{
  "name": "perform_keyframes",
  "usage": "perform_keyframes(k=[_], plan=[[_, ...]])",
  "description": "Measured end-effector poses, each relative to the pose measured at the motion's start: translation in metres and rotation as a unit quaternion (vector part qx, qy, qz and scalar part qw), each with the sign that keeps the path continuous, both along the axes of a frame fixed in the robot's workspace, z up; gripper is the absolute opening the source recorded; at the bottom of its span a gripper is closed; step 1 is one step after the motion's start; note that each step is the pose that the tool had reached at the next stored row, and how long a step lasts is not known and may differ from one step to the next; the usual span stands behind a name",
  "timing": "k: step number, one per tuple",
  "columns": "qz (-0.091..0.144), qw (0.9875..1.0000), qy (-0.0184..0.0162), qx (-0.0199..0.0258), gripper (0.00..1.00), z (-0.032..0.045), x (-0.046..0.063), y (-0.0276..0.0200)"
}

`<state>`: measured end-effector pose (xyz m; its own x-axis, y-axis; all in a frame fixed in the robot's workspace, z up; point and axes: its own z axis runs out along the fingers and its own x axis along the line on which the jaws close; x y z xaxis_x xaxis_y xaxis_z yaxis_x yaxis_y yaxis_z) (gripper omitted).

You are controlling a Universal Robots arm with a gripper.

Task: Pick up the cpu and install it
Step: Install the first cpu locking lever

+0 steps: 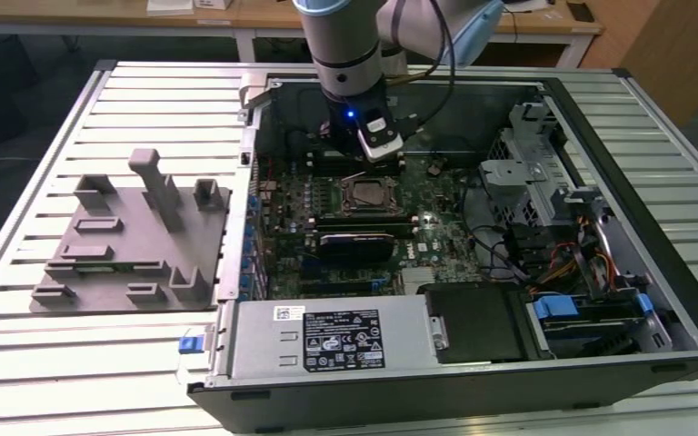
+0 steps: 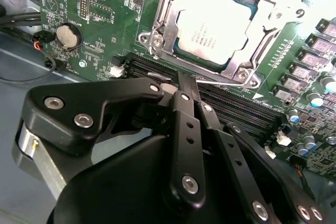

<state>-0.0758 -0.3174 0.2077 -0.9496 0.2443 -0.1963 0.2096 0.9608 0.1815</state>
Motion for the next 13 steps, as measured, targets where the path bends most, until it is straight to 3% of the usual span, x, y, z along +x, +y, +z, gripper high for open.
perform_keyframes(k=[2, 4, 10, 13], plan=[[0.000, 1.0000, 0.0000, 0.0001, 0.11, -0.0001, 0.0000, 0.0000], [-0.018, 0.9998, 0.0000, 0.0000, 0.11, -0.0014, 0.0001, 0.0010], [-0.018, 0.9998, -0.0002, 0.0001, 0.11, -0.0019, 0.0001, 0.0028], [-0.018, 0.9998, -0.0036, 0.0001, 0.11, -0.0026, -0.0001, 0.0031]])
